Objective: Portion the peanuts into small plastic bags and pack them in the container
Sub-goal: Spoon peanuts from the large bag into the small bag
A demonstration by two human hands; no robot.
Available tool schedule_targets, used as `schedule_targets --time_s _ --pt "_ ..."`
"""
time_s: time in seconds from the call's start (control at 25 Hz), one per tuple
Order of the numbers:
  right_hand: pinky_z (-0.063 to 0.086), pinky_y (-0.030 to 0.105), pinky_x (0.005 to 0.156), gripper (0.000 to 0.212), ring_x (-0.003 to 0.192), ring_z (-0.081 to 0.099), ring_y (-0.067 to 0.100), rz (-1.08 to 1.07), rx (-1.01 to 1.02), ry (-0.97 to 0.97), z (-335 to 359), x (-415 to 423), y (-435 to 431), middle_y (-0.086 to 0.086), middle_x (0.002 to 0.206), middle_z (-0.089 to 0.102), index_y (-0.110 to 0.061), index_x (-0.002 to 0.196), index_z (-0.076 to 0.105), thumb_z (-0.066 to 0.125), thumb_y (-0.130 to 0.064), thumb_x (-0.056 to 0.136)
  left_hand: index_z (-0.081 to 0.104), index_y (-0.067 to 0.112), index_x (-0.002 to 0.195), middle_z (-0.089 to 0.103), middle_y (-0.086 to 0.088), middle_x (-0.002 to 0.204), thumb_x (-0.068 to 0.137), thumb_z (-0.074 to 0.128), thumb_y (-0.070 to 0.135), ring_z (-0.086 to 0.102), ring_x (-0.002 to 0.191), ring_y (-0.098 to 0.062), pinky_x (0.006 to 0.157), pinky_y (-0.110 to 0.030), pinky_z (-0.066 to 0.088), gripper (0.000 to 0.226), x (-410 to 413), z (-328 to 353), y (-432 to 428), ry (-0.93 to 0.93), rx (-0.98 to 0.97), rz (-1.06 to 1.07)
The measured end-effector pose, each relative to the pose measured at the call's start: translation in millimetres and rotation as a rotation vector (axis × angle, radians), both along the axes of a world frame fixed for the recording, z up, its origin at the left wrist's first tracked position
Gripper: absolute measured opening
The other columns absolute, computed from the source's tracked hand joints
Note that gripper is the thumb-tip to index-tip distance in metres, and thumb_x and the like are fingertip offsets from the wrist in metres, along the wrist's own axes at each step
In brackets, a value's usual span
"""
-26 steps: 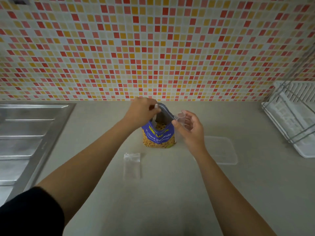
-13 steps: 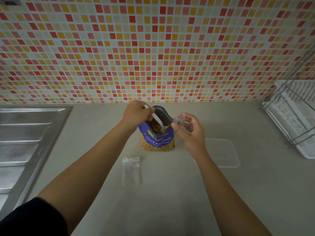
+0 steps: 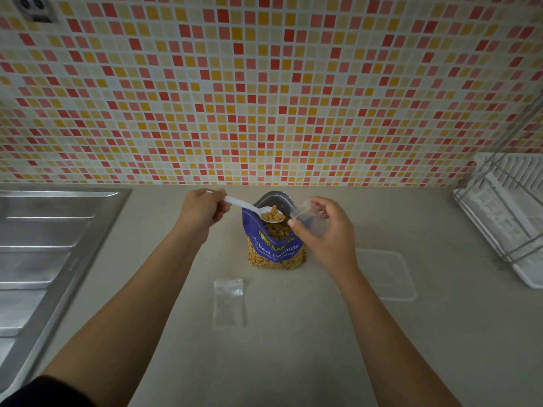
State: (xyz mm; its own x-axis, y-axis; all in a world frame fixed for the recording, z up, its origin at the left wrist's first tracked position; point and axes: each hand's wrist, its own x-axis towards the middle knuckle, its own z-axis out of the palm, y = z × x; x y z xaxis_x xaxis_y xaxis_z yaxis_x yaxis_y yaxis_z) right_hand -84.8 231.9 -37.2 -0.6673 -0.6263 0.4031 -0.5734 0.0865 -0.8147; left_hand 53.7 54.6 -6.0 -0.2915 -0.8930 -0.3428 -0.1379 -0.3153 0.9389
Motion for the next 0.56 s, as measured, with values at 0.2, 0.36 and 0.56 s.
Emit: schedule_targets --time_s 0.2,0.36,0.56 --pt "0.05 0.03 0.081 0.052 0.093 0.055 0.011 -0.002 0.067 0.07 1.5 2.3 -6.6 -0.012 0.098 0.057 -0.02 0.111 0.058 0.079 -0.041 0.069 0.058 0.004 0.103 0.057 -0.005 0.073 0.095 0.05 0.016 0.053 0.064 -0.011 0.061 -0.02 0.045 0.016 4.8 2.9 -3.2 0.023 0.022 -0.002" --pt "0.051 0.032 0.08 0.053 0.093 0.056 0.012 -0.017 0.104 0.114 -0.3 3.3 -9.8 -0.014 0.098 0.056 -0.02 0.111 0.058 0.079 -0.042 0.068 0.056 0.007 0.106 0.057 -0.003 0.075 0.094 0.052 0.016 0.052 0.063 -0.009 0.058 -0.018 0.045 0.015 6.0 19.2 -7.0 0.088 0.048 0.02" --pt "0.051 0.038 0.076 0.053 0.088 0.057 0.015 -0.041 0.122 0.194 3.1 6.1 -15.6 -0.007 0.097 0.063 -0.02 0.107 0.06 0.076 -0.048 0.065 0.057 0.004 0.104 0.056 -0.004 0.07 0.094 0.053 0.015 0.05 0.059 -0.01 0.052 -0.018 0.042 0.016 2.5 43.2 -11.1 0.088 -0.014 -0.065"
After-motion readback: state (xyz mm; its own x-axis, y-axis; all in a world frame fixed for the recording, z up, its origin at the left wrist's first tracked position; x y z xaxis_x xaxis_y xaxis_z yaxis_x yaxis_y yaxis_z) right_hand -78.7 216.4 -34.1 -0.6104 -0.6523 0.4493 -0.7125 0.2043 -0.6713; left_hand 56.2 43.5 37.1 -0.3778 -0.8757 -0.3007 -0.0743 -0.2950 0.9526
